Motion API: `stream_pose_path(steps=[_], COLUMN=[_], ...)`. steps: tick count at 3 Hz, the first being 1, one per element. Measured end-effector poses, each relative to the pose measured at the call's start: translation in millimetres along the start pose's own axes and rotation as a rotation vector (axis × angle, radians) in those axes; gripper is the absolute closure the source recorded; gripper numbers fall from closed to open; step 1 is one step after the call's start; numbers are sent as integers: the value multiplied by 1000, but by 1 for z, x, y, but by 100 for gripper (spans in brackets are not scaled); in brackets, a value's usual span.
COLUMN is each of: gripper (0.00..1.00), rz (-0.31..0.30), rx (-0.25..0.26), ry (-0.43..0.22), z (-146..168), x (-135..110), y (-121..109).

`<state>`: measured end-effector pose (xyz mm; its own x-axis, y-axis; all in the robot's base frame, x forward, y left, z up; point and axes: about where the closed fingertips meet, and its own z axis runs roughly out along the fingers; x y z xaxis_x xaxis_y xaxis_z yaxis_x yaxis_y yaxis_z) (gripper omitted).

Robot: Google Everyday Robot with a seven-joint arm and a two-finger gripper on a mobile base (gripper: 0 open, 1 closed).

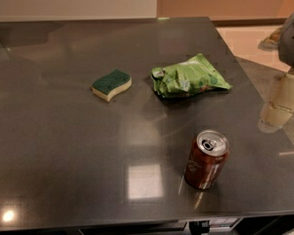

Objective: Pick coke can

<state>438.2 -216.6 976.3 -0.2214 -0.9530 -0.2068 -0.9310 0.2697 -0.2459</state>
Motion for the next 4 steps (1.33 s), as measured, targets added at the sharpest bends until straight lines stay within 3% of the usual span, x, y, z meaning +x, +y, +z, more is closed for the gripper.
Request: stream_pose_path(steps=[1,2,4], gripper=[0,0,0], rz=[0,-30,-157], rx=[0,-24,-123], ry=[0,-42,-178], z=[0,2,23], x=[0,-6,-35], y=[0,5,44])
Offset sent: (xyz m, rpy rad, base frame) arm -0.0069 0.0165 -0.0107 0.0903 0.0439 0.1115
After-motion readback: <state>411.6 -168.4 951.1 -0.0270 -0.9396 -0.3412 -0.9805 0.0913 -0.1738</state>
